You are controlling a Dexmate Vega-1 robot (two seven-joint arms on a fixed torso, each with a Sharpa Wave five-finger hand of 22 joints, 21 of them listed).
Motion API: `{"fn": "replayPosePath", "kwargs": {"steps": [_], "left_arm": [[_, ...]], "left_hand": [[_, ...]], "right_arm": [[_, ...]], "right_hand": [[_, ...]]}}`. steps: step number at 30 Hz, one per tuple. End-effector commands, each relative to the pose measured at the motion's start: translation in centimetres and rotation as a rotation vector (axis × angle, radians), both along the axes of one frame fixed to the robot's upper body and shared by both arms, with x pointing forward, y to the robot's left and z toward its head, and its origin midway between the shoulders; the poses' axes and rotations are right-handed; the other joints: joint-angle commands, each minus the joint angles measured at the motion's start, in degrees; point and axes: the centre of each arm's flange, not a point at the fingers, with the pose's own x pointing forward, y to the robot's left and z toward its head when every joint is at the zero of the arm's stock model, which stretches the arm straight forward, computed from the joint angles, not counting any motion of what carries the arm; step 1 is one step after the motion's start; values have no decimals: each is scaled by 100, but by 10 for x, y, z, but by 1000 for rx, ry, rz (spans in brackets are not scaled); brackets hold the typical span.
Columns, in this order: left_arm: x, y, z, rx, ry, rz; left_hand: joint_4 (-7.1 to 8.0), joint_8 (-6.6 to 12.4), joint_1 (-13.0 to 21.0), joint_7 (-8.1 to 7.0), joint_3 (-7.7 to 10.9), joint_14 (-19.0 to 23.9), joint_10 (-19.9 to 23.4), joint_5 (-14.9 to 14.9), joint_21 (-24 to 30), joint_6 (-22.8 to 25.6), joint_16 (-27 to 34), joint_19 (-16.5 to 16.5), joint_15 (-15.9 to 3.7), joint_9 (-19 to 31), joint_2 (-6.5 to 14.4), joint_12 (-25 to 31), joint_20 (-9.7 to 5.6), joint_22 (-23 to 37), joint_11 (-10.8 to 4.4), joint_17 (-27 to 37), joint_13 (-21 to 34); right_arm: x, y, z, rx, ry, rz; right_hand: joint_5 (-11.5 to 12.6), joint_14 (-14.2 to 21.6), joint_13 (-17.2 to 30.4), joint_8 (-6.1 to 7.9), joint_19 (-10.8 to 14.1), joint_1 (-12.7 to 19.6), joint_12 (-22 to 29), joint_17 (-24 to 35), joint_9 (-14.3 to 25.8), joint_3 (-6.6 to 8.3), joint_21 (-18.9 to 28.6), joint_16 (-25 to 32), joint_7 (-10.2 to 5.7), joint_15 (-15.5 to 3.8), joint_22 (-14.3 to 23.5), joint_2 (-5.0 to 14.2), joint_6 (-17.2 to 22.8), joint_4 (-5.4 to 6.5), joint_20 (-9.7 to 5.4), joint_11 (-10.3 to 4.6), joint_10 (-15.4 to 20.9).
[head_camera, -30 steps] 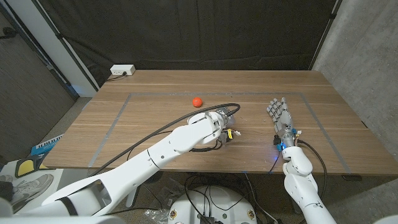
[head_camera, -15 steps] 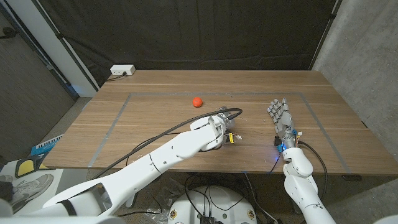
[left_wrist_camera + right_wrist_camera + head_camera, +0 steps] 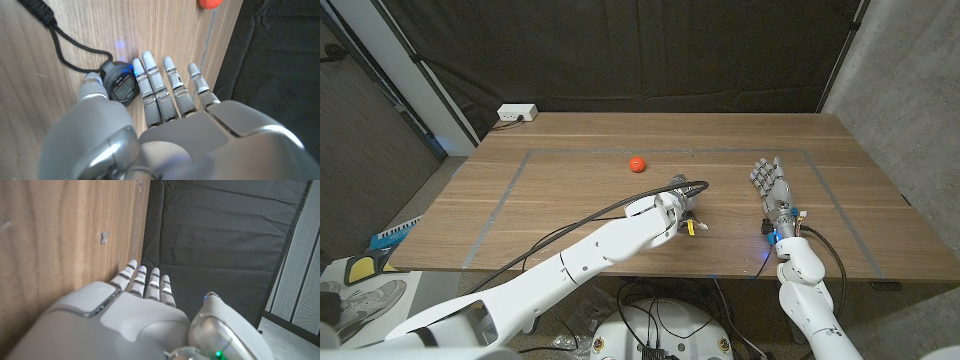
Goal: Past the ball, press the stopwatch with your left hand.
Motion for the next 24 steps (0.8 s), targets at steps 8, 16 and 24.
{"fn": "replayPosePath", "kwargs": {"steps": [8,16,24], "left_arm": [[14,4,4,-26,66,-20],[14,2,5,-25,96,-37],[13,3,7,-13,20,-8]], "left_hand": [[-29,107,270,-148,-34,246,223,47,197,373,-67,-30,-754,28,94,-26,-45,3,-178,93,9],[-190,339,814,-321,190,436,654,-24,303,1050,-132,-6,-886,-9,286,160,-142,-23,-321,105,94],[176,-773,238,-518,-352,-740,-1461,-120,448,-1490,-543,-544,-395,29,-160,-630,81,78,-62,345,173]], "right_arm": [[-1,-5,4,-4,-2,-20],[-1,-7,3,-2,1,-22],[-1,-7,2,-2,4,-17]], "right_hand": [[22,37,10,21,40,-45,16,14,17,14,45,9,-18,-30,14,-30,16,-3,30,4,23],[22,37,10,13,37,-50,16,15,17,16,43,4,-21,-34,14,-31,4,-3,24,1,30],[23,43,10,10,35,-54,12,14,17,17,41,3,-20,-32,15,-33,1,-5,21,9,27]]}}
